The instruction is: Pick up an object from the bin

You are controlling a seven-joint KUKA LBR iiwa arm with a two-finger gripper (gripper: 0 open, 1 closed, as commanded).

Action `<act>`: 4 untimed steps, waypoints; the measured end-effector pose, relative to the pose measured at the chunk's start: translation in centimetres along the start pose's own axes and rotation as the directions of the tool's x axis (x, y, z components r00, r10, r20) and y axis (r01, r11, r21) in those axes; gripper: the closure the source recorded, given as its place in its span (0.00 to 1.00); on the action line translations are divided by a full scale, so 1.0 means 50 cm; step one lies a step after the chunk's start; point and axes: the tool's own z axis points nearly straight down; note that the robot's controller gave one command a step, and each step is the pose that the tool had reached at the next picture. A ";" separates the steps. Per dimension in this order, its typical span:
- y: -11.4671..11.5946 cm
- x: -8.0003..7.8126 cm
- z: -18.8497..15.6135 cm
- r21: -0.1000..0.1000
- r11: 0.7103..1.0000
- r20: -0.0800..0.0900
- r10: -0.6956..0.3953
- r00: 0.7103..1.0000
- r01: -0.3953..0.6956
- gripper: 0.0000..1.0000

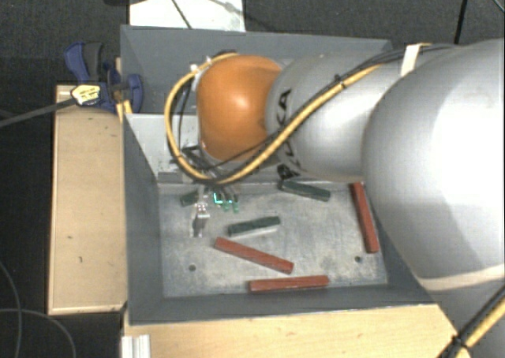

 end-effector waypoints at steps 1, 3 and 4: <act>-0.001 -0.005 -0.008 -0.002 1.000 0.007 0.004 1.000 -0.004 0.00; -0.109 -0.002 -0.028 0.000 0.986 0.005 -0.167 0.986 0.167 0.00; -0.155 -0.023 0.026 0.005 0.975 0.012 -0.222 0.975 0.222 0.00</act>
Offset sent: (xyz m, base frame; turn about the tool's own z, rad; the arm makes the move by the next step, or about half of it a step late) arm 0.0132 -0.0759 -0.0619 -0.1656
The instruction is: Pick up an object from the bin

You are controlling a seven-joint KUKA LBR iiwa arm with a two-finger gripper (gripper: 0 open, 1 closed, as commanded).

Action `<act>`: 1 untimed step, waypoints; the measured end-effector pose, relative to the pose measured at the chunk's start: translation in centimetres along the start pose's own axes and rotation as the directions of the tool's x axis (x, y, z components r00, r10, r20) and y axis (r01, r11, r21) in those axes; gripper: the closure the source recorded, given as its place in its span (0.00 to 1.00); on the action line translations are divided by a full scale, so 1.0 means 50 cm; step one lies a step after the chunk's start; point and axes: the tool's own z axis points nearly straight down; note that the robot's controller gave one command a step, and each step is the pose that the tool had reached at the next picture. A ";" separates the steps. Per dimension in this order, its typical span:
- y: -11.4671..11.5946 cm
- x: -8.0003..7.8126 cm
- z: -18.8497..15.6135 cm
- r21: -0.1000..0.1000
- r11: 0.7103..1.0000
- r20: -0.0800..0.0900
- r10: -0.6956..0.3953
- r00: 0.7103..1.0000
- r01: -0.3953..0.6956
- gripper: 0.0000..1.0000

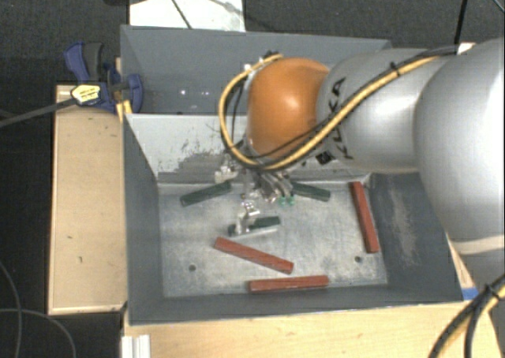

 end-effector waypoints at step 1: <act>-0.066 0.053 0.088 -0.004 0.987 0.008 -0.159 0.987 0.159 1.00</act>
Offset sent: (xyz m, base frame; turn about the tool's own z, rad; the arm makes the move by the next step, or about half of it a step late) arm 0.0000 0.0000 0.0000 0.0000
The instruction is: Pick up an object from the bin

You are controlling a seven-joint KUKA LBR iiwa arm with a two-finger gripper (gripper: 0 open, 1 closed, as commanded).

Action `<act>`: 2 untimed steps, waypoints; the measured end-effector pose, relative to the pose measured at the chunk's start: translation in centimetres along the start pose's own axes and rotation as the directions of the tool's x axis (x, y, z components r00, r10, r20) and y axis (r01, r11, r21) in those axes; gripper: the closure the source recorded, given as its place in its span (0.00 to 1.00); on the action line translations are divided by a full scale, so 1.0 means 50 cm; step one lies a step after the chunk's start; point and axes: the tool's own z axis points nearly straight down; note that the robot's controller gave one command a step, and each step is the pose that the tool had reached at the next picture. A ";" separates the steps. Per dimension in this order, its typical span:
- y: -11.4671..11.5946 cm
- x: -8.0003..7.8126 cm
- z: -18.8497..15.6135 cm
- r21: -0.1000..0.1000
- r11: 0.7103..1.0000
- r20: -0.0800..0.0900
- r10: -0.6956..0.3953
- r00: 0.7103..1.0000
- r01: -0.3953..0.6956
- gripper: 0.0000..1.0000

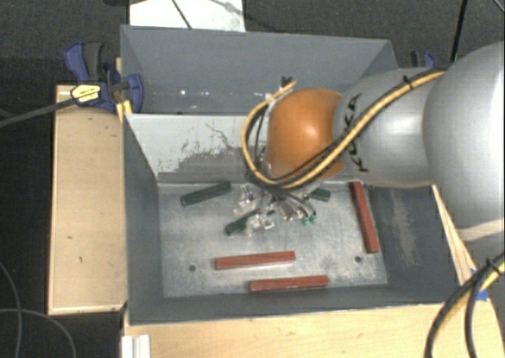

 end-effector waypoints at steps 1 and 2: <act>0.000 0.000 0.000 0.000 1.000 0.000 0.002 1.000 -0.002 1.00; 0.036 0.004 -0.407 -0.001 1.000 -0.013 0.017 1.000 -0.017 1.00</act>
Offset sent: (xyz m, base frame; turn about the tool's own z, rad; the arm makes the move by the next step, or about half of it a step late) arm -0.0132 0.0182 0.2395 0.0219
